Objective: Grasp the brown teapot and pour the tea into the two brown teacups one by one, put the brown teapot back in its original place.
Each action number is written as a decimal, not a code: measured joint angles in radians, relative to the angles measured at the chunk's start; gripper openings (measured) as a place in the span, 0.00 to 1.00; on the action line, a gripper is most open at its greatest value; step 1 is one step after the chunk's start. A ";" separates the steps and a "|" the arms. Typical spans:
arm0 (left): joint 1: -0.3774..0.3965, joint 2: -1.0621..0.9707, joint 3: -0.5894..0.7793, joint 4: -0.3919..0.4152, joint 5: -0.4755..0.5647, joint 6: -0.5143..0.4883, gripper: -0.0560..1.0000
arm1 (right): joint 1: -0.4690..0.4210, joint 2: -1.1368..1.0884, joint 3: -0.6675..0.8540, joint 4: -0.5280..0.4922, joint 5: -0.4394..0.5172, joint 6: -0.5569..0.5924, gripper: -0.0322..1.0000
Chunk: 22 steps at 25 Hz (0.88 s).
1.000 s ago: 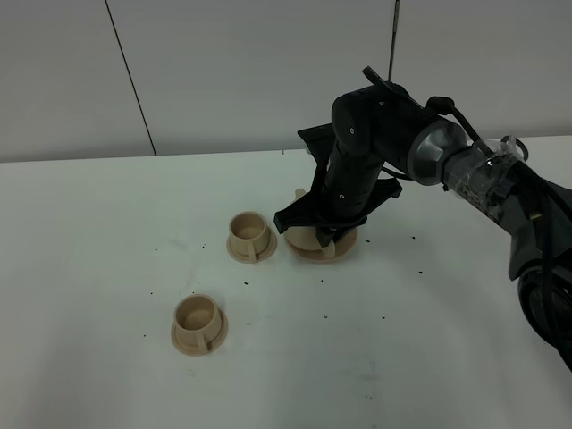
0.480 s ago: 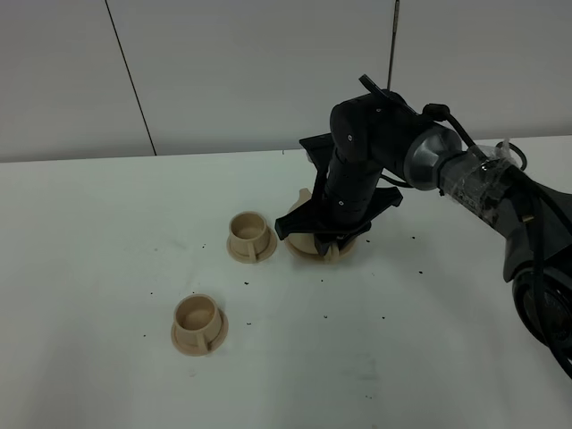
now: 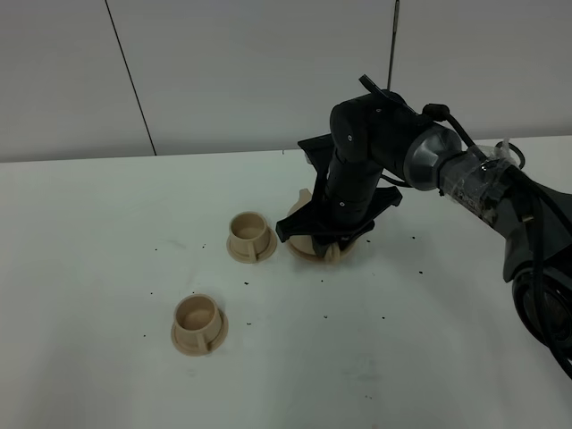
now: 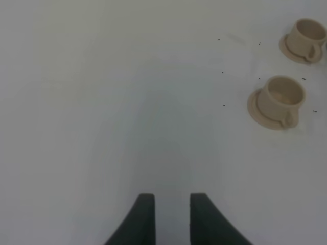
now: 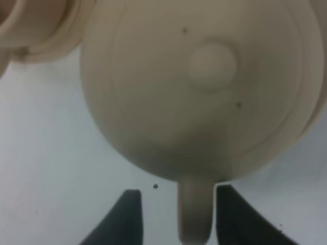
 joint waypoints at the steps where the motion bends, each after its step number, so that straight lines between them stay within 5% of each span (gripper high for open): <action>1: 0.000 0.000 0.000 0.000 0.000 0.000 0.28 | 0.000 0.000 0.000 0.000 0.003 -0.001 0.38; 22: 0.000 0.000 0.000 0.000 0.000 0.000 0.28 | -0.017 0.003 -0.139 0.002 0.089 -0.064 0.41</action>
